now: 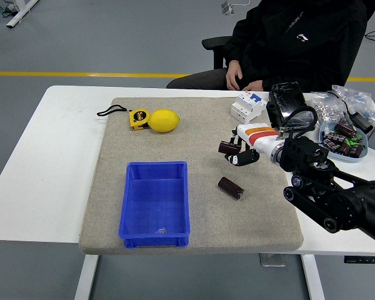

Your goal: Pick up the battery,place it into the box

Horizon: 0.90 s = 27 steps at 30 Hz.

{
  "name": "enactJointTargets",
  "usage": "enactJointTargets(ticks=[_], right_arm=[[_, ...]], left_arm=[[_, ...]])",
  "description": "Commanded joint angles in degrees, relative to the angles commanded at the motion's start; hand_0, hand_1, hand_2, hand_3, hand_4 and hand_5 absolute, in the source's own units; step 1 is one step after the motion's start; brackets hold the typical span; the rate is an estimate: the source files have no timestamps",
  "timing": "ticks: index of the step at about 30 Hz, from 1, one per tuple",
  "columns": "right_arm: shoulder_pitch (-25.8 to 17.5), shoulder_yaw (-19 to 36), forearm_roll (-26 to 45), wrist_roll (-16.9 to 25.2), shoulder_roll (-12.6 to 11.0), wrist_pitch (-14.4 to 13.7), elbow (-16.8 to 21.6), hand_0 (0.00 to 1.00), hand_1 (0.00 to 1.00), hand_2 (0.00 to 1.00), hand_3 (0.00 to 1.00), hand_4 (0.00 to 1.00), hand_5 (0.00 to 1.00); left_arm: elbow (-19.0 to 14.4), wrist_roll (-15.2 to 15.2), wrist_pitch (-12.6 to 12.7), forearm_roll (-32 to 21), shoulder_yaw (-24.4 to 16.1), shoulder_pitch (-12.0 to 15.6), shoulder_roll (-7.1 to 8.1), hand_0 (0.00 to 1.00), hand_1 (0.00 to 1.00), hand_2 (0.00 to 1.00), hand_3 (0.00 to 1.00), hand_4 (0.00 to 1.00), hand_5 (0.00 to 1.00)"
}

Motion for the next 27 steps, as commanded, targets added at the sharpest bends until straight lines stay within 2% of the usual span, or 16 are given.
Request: enactJointTargets(ticks=[7,13,16,21,24,25,27], right_arm=[[1.1,-2.7,-1.6,-2.3,1.1,1.7,9.3,0.229,0.407,0.487,0.484,0.704,0.338],[2.0,-6.4,-2.3,-4.4,3.9,4.4,15.7,0.241,0.415,0.506,0.484,0.712,0.340],[2.4,-8.3,-3.6,-4.7,5.5,4.8,16.9,0.241,0.415,0.506,0.484,0.712,0.340],[2.6,-9.7,-4.3,-4.9,6.9,5.1,16.5,0.267,0.424,0.529,0.493,0.731,0.348],[2.6,-8.8,-4.5,-4.8,6.9,4.5,16.1,0.267,0.424,0.529,0.493,0.731,0.348],[2.7,-8.2,-4.6,-4.6,6.6,4.3,15.9,0.306,0.454,0.597,0.515,0.743,0.353],[3.0,-6.7,-4.6,-4.2,5.8,4.0,15.6,0.306,0.454,0.597,0.515,0.743,0.353]], left_arm=[[0.0,0.0,0.1,0.2,-0.4,0.1,0.12,0.723,0.700,0.665,0.583,0.632,0.548],[0.0,0.2,-0.1,1.7,-1.5,0.4,0.18,0.723,0.699,0.664,0.583,0.630,0.545],[0.0,0.4,-0.1,2.5,-2.1,0.5,0.23,0.723,0.699,0.664,0.583,0.630,0.545],[0.0,0.4,-0.1,2.4,-2.2,0.5,0.31,0.723,0.701,0.663,0.583,0.637,0.557],[0.0,0.4,0.0,2.3,-2.3,0.4,0.28,0.723,0.701,0.663,0.583,0.637,0.557],[0.0,0.4,0.0,2.3,-2.4,0.3,0.28,0.724,0.700,0.663,0.584,0.636,0.555],[0.0,0.4,0.0,2.3,-2.4,0.2,0.32,0.724,0.700,0.663,0.584,0.636,0.555]])
